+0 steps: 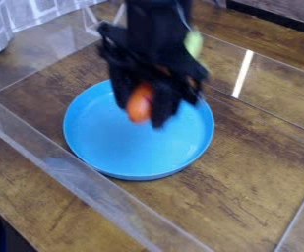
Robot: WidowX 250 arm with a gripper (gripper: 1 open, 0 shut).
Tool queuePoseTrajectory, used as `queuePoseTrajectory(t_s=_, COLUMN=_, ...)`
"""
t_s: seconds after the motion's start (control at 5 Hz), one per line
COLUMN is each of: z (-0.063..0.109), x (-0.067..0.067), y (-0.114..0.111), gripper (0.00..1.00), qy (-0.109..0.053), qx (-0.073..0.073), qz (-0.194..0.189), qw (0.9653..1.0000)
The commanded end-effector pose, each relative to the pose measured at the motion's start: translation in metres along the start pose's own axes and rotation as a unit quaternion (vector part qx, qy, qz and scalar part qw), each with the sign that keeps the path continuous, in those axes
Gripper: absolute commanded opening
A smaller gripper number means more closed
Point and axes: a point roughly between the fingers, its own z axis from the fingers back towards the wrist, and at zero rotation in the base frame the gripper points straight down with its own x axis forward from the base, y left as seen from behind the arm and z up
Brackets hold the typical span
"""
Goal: Put the carrot in the blue tray
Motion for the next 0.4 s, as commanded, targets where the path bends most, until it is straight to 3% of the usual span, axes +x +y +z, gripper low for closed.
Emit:
queuePoseTrajectory(t_s=0.0, z=-0.008, x=0.014, y=-0.003, gripper=0.0, qy=-0.014, qx=0.005, qz=-0.003, qw=0.9999)
queuePoseTrajectory(t_s=0.2, z=0.009, x=0.037, y=0.03, gripper=0.0, qy=-0.024, qx=0.026, qz=0.014, qw=0.9993)
